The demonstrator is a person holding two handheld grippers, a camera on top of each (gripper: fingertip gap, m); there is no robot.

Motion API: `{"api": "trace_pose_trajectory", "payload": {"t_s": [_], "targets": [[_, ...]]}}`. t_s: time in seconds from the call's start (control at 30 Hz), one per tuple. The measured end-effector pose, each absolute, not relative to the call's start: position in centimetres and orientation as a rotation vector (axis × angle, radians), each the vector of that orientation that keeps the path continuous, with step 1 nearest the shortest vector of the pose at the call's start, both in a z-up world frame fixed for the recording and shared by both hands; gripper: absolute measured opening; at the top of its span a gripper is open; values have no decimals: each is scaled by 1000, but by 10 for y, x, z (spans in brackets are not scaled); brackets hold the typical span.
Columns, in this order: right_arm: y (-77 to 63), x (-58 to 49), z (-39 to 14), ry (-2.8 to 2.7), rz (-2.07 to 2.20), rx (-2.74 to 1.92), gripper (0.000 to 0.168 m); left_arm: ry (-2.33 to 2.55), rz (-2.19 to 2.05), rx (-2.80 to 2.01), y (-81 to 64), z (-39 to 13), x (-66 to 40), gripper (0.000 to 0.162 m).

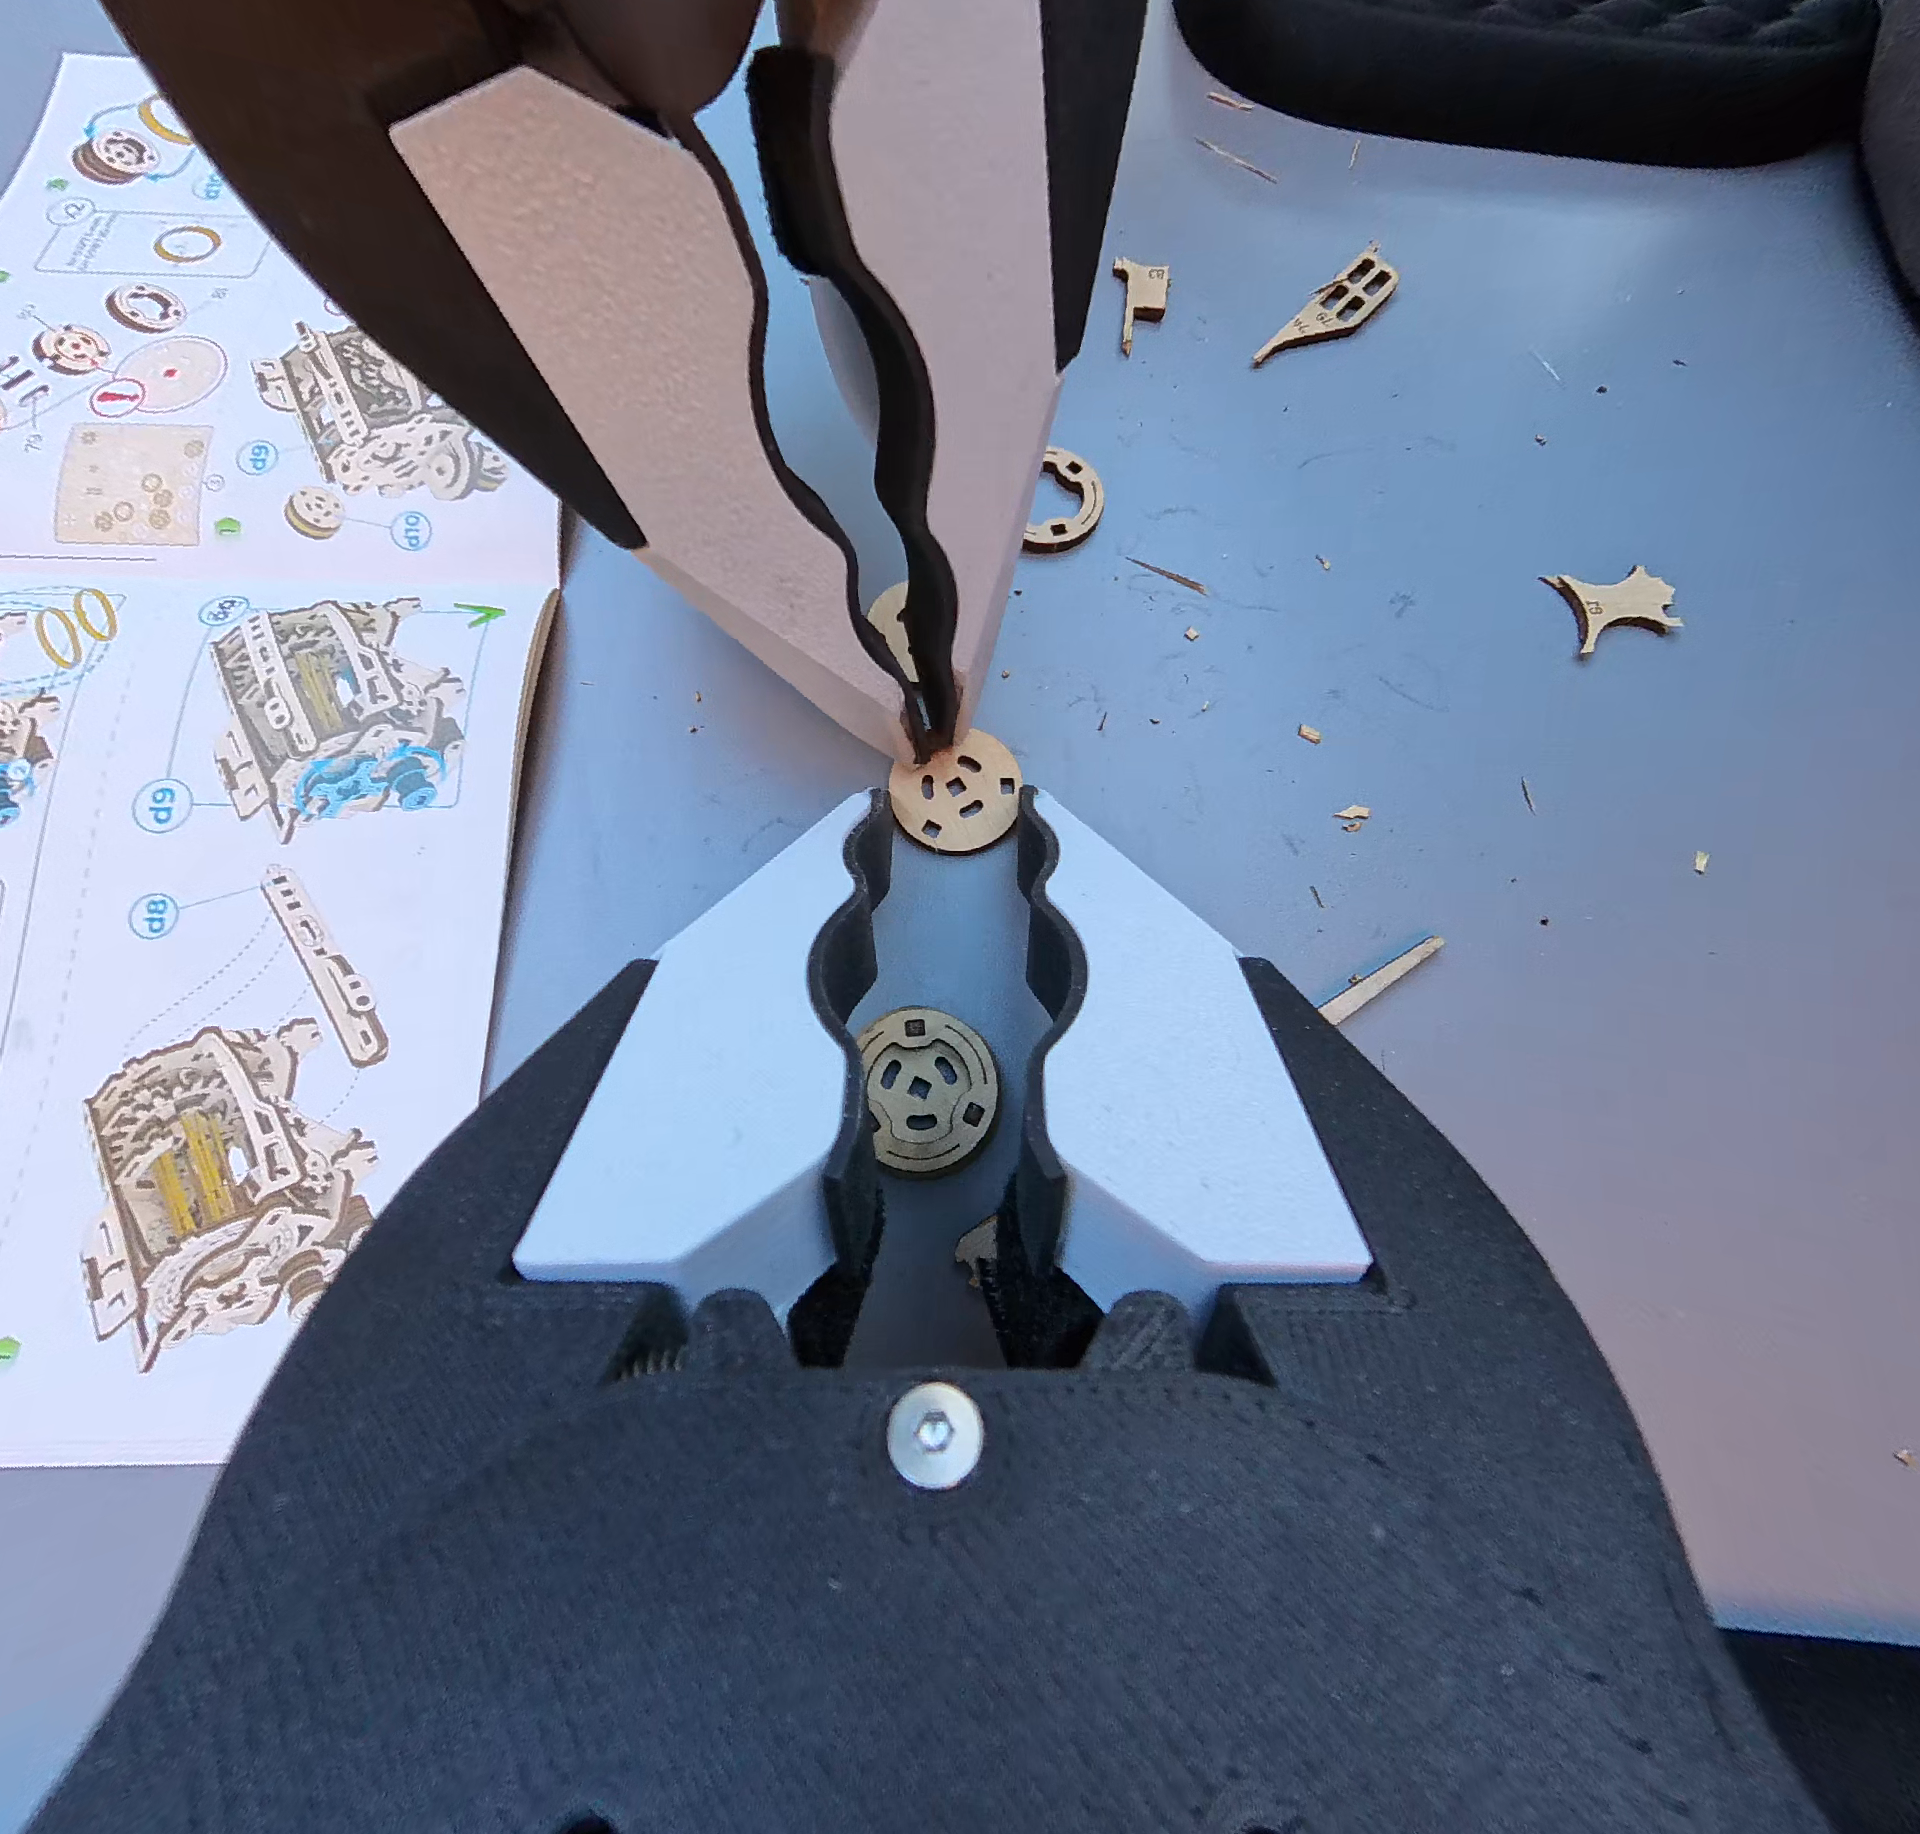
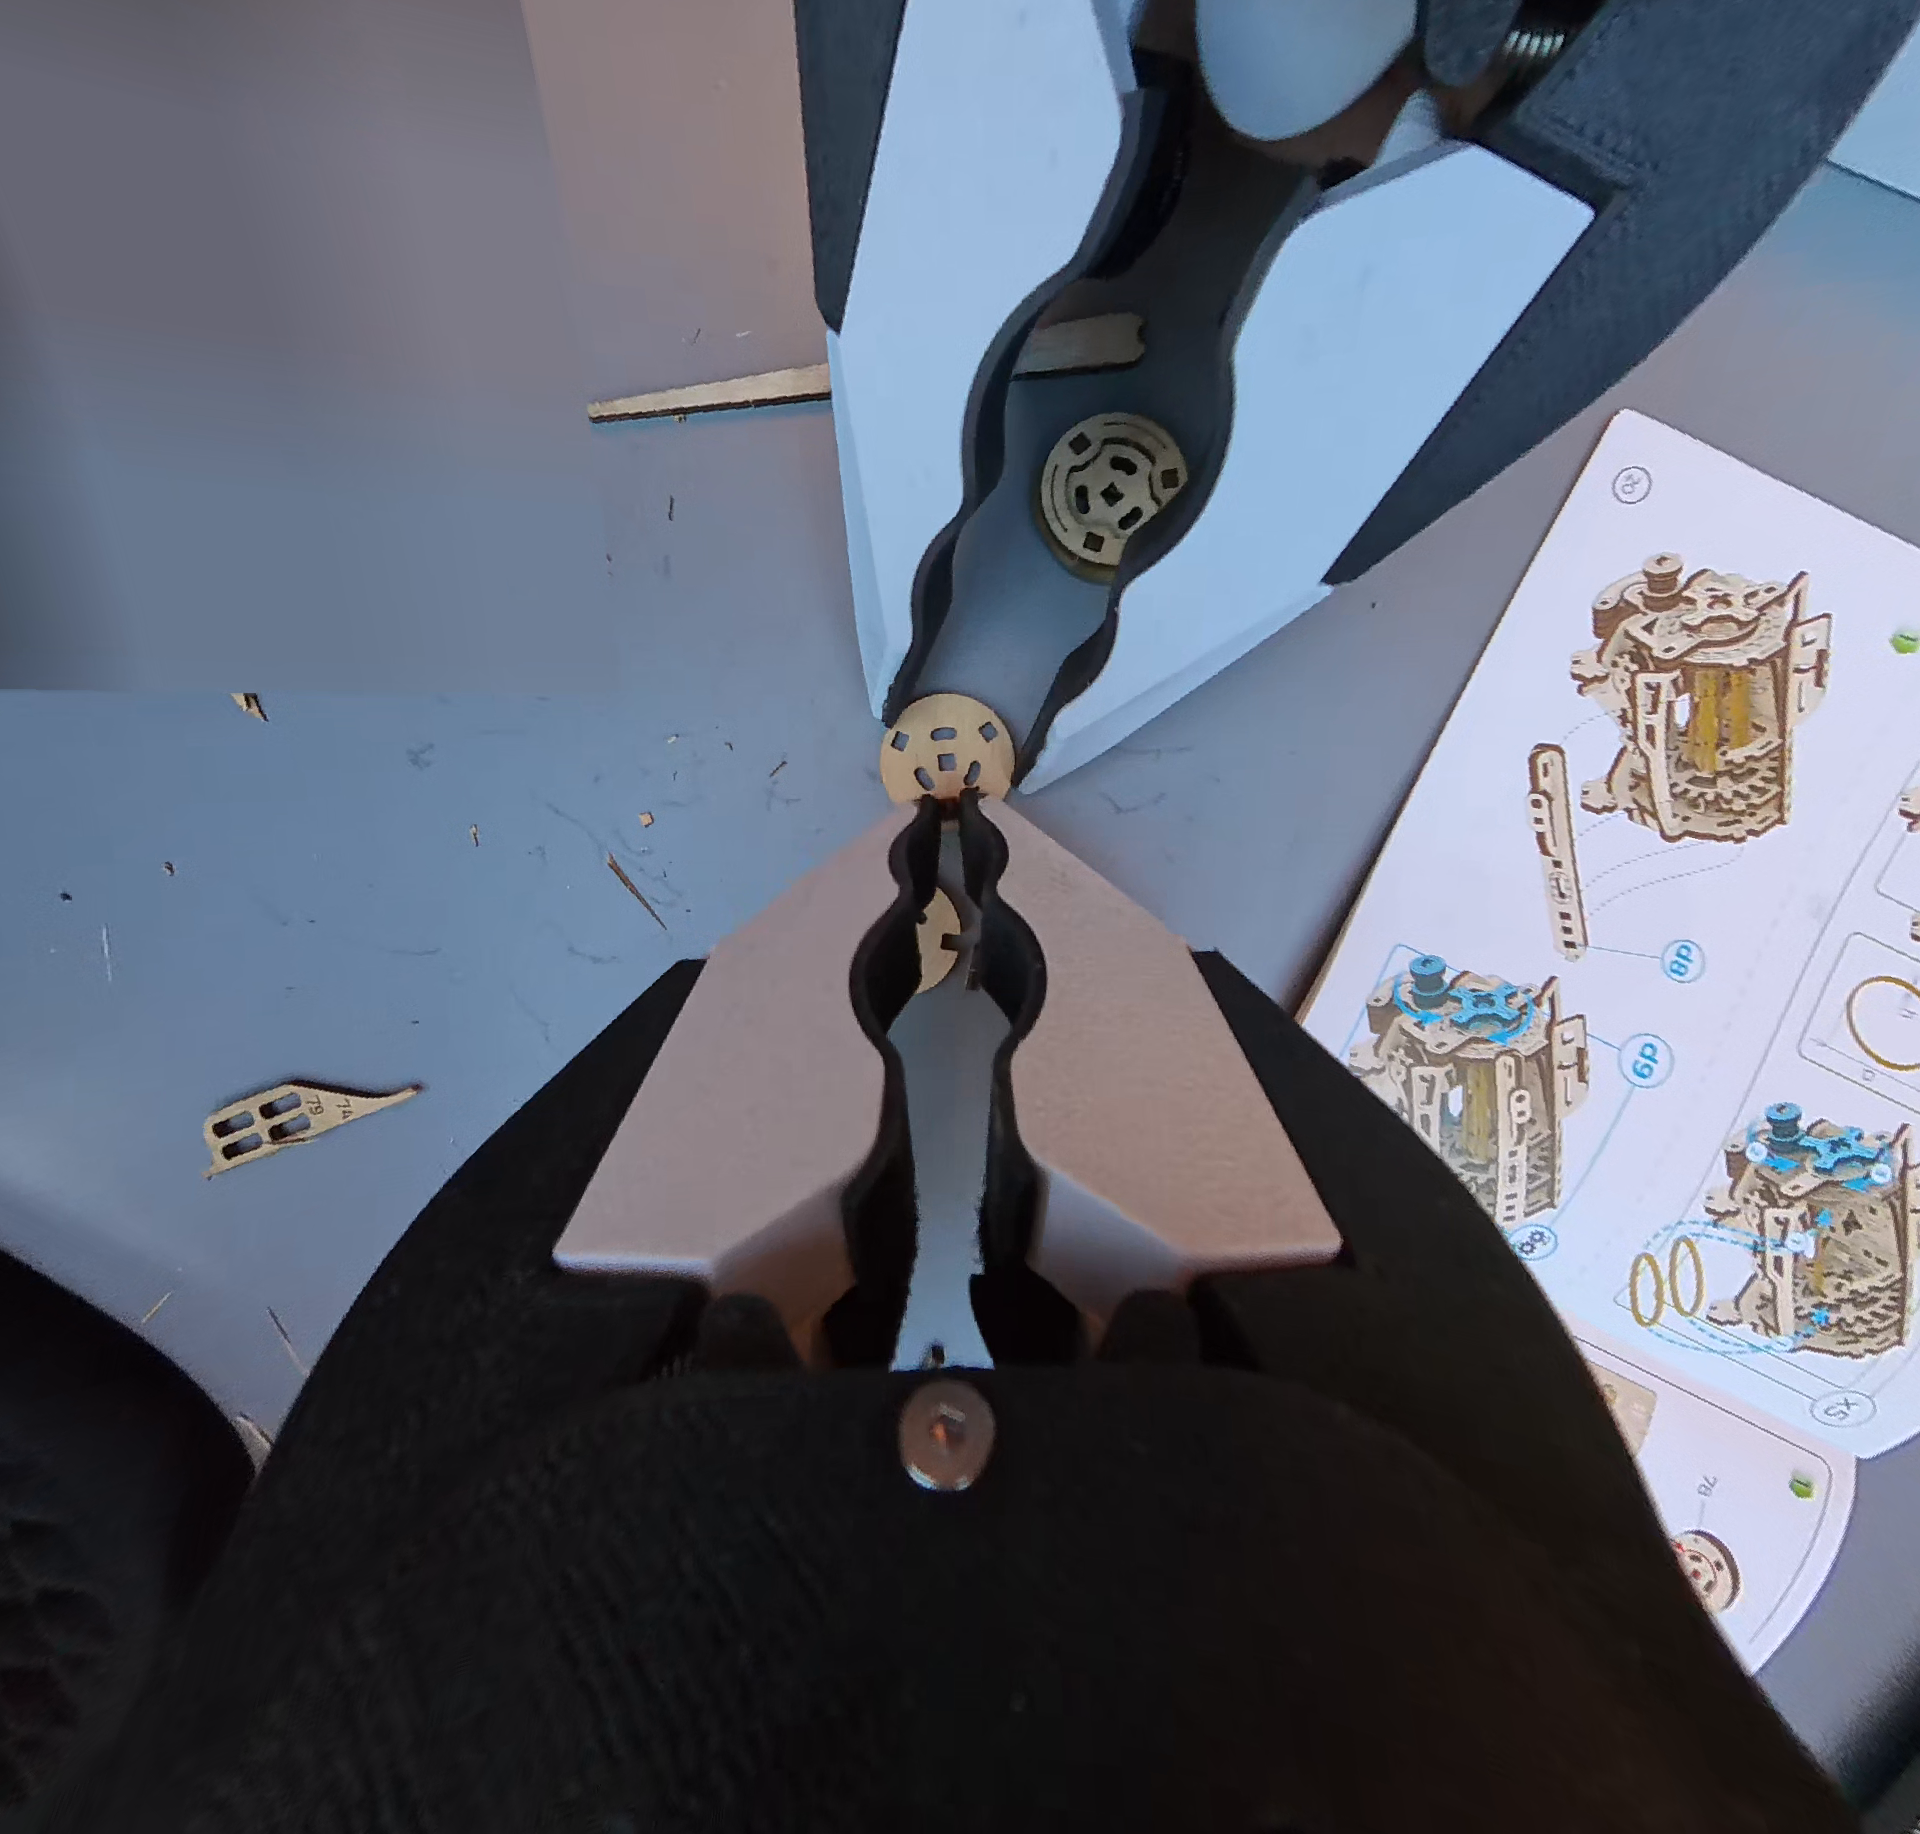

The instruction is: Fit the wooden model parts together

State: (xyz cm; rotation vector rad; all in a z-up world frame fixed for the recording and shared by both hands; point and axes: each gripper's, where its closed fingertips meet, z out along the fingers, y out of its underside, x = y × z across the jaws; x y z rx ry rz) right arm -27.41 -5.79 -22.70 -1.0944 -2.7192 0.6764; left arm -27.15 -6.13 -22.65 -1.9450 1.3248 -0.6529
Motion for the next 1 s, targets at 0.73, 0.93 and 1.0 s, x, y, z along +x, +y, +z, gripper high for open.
{"api": "trace_pose_trajectory", "payload": {"t_s": [0.73, 0.93, 1.0], "targets": [[-64, -280, -228, -2782, 500, -1019, 2, 1327, -651, -1943, -61, -227, -271, 23], [-61, -284, -214, -2551, 911, -1386, 1, 1340, -641, -1930, -62, -226, -271, 23], [-58, -289, -205, -2354, 1159, -1565, 1, 1340, -657, -1927, -63, -224, -271, 23]]}}
